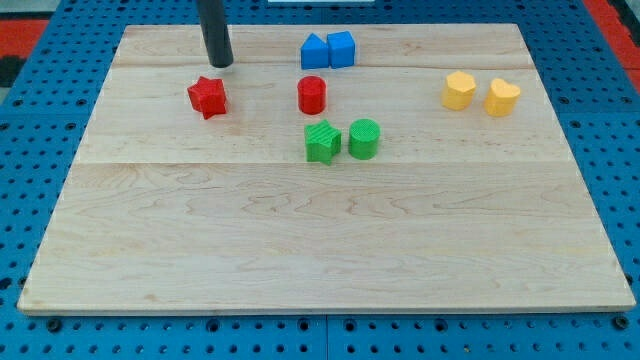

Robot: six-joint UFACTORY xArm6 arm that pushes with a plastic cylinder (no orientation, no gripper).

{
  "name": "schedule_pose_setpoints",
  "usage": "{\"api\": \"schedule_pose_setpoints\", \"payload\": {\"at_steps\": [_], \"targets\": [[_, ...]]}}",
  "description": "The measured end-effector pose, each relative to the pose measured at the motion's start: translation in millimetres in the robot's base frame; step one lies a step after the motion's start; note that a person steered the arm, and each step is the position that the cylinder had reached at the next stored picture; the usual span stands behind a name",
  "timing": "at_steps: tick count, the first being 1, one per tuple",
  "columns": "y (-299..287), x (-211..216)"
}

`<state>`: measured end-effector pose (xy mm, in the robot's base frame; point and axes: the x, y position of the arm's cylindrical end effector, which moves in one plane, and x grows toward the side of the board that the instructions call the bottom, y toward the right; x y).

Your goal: Push the red blocks towards the left of the board

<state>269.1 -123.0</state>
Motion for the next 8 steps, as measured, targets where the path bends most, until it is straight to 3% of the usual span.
{"api": "schedule_pose_setpoints", "payload": {"at_steps": [3, 5, 6, 7, 8], "targets": [[144, 26], [92, 62], [139, 68], [142, 104], [92, 110]]}}
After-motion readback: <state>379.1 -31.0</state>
